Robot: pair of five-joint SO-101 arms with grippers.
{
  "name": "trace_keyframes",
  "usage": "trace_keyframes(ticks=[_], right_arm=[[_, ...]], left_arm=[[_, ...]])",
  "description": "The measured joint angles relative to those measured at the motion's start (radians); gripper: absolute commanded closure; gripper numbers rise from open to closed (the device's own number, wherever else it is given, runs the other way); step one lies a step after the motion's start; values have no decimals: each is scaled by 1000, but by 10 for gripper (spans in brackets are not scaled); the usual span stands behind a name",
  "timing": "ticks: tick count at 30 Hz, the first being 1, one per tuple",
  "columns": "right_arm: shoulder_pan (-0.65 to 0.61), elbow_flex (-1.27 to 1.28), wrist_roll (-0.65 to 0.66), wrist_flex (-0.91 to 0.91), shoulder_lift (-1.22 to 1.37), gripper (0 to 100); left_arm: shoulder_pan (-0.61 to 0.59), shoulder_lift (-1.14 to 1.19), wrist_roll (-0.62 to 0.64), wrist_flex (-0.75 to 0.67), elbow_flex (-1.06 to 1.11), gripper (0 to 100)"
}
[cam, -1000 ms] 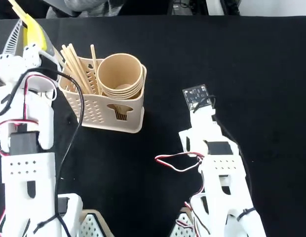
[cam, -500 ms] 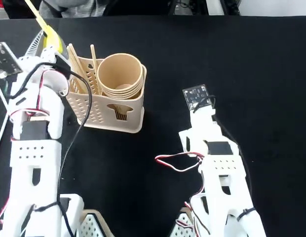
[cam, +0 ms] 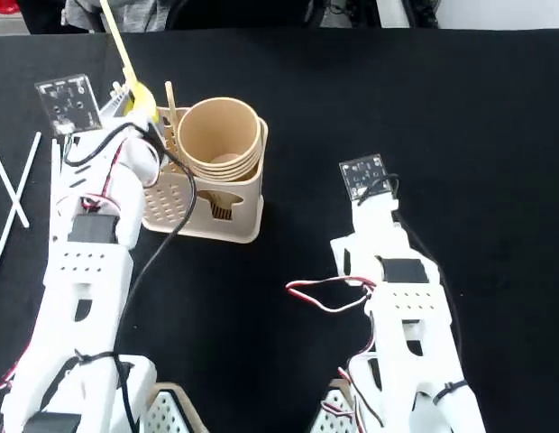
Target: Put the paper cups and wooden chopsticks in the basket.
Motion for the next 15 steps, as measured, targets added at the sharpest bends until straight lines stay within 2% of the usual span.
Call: trace_keyframes(ticks=[3, 11, 15], right_arm=[[0, 0, 0, 0, 0, 970], [0, 0, 0, 0, 0, 970], [0, 0, 0, 0, 0, 970]], left_arm=[[0, -52, 0, 26, 18, 848], [0, -265, 0, 238, 11, 847], [-86, -376, 0, 399, -87, 847]])
